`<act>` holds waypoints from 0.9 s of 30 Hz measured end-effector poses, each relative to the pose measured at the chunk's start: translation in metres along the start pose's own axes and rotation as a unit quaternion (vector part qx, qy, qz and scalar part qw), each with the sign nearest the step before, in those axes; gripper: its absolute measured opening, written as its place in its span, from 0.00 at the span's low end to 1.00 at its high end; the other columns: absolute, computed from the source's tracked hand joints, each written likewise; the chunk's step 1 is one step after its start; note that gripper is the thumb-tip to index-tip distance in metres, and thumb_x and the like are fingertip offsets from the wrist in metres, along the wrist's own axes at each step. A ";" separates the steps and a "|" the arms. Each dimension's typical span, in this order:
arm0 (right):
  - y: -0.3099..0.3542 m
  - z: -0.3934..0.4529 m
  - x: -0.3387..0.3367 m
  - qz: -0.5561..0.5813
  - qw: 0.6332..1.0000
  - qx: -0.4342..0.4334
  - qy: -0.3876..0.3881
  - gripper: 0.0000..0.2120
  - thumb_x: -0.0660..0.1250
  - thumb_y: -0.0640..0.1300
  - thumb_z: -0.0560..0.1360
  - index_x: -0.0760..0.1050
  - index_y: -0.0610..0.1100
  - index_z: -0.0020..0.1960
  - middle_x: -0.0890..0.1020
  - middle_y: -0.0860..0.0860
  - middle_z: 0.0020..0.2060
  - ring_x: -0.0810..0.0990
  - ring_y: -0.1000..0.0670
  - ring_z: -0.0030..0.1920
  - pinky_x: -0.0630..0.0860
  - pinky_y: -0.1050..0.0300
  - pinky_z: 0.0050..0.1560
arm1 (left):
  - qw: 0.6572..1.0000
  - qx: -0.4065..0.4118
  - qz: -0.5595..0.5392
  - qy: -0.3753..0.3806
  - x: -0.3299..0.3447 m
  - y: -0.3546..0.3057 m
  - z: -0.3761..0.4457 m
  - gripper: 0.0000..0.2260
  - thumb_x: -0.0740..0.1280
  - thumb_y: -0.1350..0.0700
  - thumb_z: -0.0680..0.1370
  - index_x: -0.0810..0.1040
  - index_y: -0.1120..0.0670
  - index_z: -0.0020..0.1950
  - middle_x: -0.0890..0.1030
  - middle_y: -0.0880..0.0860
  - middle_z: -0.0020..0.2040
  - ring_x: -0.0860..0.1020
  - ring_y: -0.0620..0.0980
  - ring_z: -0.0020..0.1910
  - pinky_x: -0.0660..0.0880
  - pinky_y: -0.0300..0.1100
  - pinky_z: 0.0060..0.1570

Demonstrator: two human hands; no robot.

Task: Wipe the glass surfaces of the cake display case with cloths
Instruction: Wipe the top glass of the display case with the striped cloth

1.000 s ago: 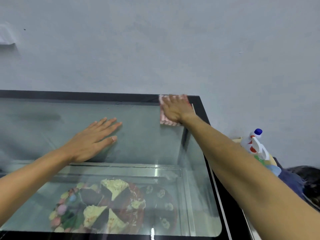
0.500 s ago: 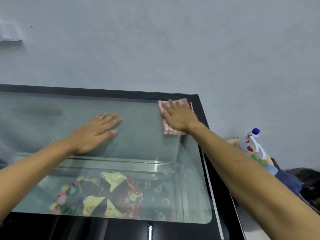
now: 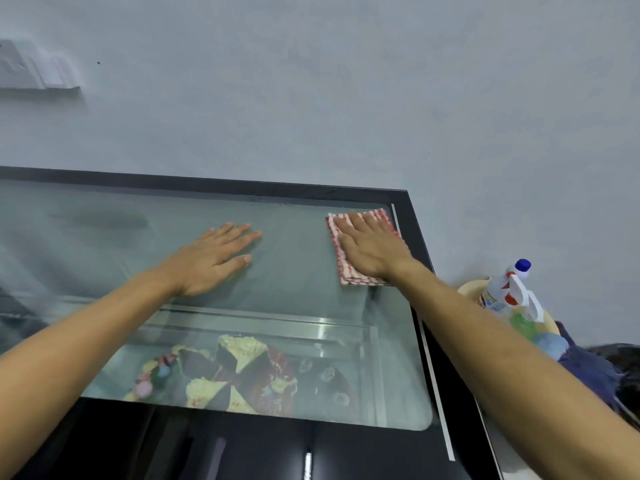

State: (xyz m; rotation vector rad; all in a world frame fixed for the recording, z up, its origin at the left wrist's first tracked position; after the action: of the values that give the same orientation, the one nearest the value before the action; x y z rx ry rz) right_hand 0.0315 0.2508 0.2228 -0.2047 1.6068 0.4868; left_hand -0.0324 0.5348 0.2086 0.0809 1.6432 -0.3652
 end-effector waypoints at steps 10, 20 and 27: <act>-0.008 -0.094 0.001 -0.015 0.995 -0.096 0.004 0.24 0.39 0.64 0.83 0.42 0.69 0.80 0.43 0.57 0.83 0.39 0.57 0.83 0.36 0.54 0.82 | 0.999 0.033 0.023 0.010 0.006 -0.003 0.001 0.42 0.32 0.23 0.73 0.44 0.39 0.84 0.39 0.39 0.82 0.37 0.43 0.82 0.34 0.43 0.80; 0.085 -0.102 0.017 -0.044 0.981 -0.189 0.026 0.31 0.30 0.68 0.81 0.38 0.61 0.82 0.43 0.53 0.84 0.37 0.51 0.83 0.36 0.48 0.82 | 0.999 0.029 0.012 0.034 0.005 -0.008 0.008 0.43 0.37 0.23 0.71 0.43 0.38 0.84 0.40 0.42 0.84 0.39 0.46 0.83 0.36 0.44 0.80; -0.011 -0.113 -0.002 -0.030 0.994 -0.103 0.019 0.25 0.41 0.61 0.86 0.42 0.61 0.82 0.46 0.58 0.83 0.40 0.57 0.83 0.34 0.59 0.80 | 0.999 0.038 0.010 0.022 0.006 -0.009 0.007 0.45 0.35 0.20 0.71 0.44 0.39 0.84 0.42 0.41 0.84 0.40 0.45 0.83 0.37 0.45 0.81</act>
State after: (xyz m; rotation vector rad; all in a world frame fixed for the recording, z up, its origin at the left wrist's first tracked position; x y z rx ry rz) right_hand -0.0660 0.1929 0.2255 -0.4188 1.5827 0.6043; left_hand -0.0289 0.5238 0.2039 0.1620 1.6704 -0.4132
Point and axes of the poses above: each hand's wrist, its own z-axis towards the middle knuckle, its own x-axis out of the palm, y = z × x, the point moved 8 cm from there along z, towards the middle knuckle
